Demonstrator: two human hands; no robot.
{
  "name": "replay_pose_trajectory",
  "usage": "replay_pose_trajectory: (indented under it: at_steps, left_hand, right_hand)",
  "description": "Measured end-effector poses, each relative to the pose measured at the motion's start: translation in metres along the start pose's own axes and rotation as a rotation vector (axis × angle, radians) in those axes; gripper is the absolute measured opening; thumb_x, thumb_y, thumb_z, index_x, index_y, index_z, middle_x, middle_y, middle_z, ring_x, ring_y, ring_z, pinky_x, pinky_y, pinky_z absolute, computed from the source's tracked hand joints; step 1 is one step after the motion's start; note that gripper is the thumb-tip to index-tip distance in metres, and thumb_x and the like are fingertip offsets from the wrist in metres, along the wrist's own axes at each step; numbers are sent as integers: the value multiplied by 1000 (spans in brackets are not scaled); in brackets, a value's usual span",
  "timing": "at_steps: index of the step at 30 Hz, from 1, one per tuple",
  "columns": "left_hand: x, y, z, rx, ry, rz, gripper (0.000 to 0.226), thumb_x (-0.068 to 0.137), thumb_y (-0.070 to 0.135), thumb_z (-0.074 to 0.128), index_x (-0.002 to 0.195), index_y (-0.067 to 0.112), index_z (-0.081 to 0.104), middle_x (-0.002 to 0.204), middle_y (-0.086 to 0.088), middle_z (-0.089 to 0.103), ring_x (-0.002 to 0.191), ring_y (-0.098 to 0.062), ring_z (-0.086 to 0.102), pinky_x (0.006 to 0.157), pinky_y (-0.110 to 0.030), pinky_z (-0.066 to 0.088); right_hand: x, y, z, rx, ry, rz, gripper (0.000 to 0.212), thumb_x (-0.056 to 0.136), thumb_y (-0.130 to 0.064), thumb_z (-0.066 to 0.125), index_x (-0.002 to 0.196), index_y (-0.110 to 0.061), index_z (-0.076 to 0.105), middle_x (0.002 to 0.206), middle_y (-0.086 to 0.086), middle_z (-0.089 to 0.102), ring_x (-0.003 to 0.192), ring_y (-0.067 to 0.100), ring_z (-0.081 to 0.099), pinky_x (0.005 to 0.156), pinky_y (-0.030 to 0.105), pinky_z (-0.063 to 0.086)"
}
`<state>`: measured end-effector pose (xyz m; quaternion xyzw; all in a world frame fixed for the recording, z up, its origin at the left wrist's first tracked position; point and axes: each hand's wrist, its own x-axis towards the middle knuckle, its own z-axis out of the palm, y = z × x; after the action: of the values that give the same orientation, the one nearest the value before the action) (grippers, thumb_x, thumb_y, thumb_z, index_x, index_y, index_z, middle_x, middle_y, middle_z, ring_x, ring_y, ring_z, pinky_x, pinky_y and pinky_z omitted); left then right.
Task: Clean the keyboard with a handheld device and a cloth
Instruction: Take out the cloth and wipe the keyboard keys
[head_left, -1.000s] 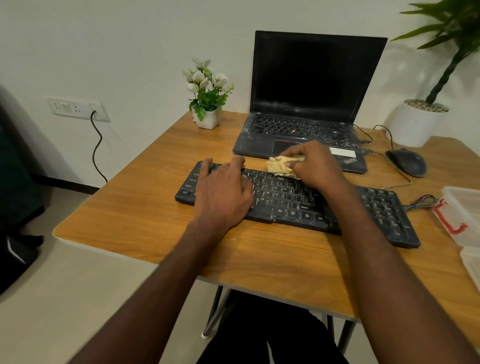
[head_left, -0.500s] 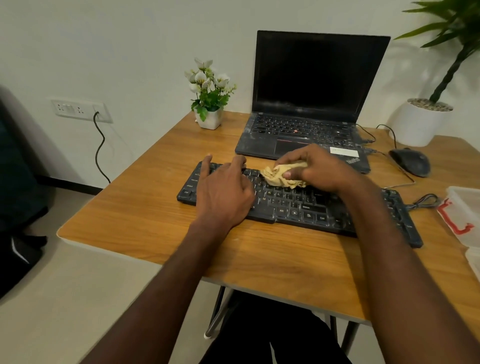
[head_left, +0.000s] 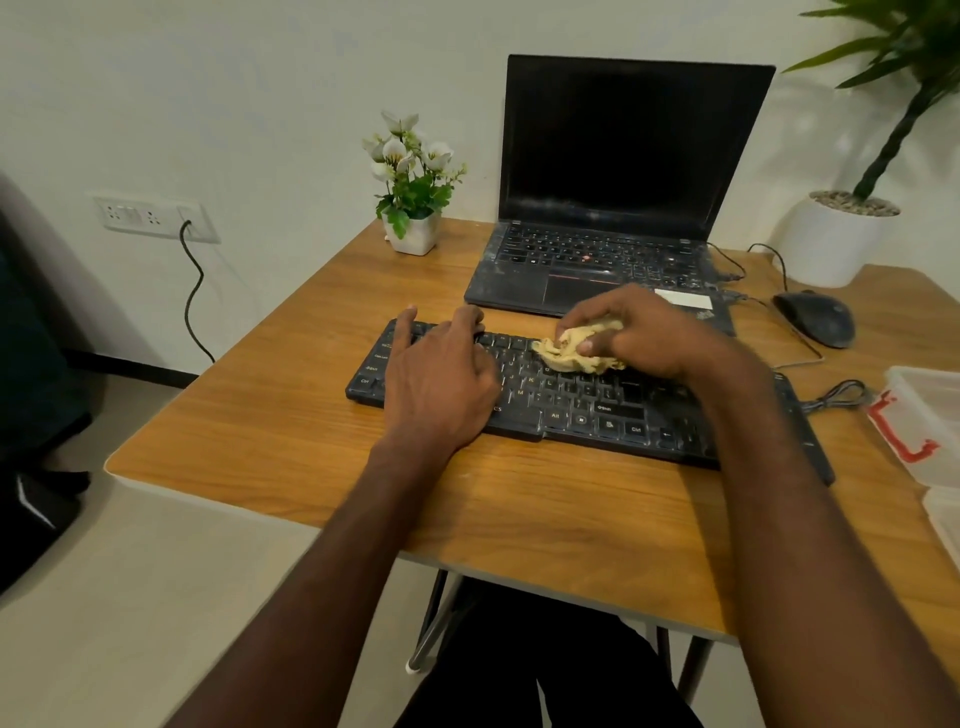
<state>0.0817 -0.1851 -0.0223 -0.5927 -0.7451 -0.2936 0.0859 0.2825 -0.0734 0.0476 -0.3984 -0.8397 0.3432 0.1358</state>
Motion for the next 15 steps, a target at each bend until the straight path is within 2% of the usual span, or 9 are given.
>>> replay_pose_trajectory:
  at_steps: [3,6,7,9,11,15]
  left_hand:
    - [-1,0,0,-2,4,3,32,106,28,44,135,22,57,105,4,77,102,-12,70,134,-42,3]
    - [-1,2,-1,8,6,2,32,107,28,44,136,22,57,101,4,77,100,-12,70,134,-42,3]
    - [0,2,0,11,5,1,33,106,28,45,136,22,57,100,4,76,100,-13,70,133,-42,3]
    - [0,2,0,20,11,4,33,106,28,44,136,22,57,96,5,75,97,-13,70,133,-43,4]
    - [-1,2,-1,17,9,2,33,106,29,44,136,23,56,97,5,75,97,-13,69,133,-43,5]
    - [0,0,1,5,12,1,31,107,28,44,135,24,57,96,7,74,95,-11,69,134,-44,5]
  right_hand:
    - [-9,12,-15,41,58,32,34,96,-6,65,111,-34,75,118,-10,63,102,11,57,81,33,46]
    - [2,7,0,95,214,-5,33,95,-11,68,119,-33,74,130,-8,62,112,14,54,92,37,41]
    - [6,2,9,87,242,-32,33,95,-13,68,121,-34,73,133,-7,61,115,15,52,91,34,40]
    - [13,-5,26,25,213,-99,33,95,-14,69,120,-36,73,129,-9,62,111,12,53,83,29,39]
    - [16,-4,29,-40,170,-98,33,96,-14,69,117,-39,73,122,-12,61,107,10,54,86,32,42]
    - [11,13,6,-90,239,38,30,98,-14,66,118,-35,73,138,-4,61,120,18,52,96,37,42]
